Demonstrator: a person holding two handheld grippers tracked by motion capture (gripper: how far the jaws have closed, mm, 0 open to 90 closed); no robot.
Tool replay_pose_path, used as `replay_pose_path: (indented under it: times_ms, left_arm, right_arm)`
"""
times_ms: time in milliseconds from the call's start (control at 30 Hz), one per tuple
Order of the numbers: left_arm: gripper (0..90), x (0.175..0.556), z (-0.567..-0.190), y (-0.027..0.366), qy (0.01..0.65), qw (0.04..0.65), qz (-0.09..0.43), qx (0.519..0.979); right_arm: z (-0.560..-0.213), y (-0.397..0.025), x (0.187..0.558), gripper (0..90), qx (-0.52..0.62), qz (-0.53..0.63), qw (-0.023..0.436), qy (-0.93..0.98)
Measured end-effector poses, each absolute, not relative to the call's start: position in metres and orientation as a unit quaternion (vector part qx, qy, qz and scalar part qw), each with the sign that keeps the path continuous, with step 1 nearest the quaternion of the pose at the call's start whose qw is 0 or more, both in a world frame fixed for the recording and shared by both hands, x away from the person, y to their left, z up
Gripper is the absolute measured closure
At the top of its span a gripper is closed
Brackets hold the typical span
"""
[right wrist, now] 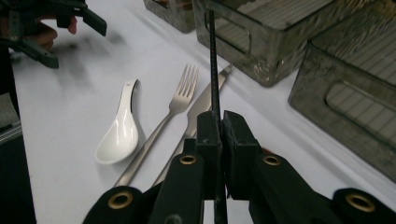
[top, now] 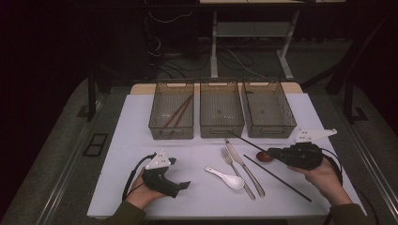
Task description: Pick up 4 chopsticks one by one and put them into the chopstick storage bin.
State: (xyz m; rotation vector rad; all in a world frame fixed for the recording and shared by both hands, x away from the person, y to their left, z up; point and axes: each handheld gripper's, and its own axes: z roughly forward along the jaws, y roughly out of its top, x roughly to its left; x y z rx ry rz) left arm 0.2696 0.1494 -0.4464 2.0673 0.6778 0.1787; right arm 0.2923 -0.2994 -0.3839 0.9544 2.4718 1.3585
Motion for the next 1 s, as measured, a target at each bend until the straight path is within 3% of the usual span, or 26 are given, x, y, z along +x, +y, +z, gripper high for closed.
replay_pose_path:
  times_ms: [1000]
  left_arm:
    - [0.0, 0.271, -0.448, 0.149, 0.277, 0.459, 0.089, 0.84]
  right_arm:
    - [-0.357, -0.223, 0.342, 85.3, 0.305, 0.466, 0.092, 0.825]
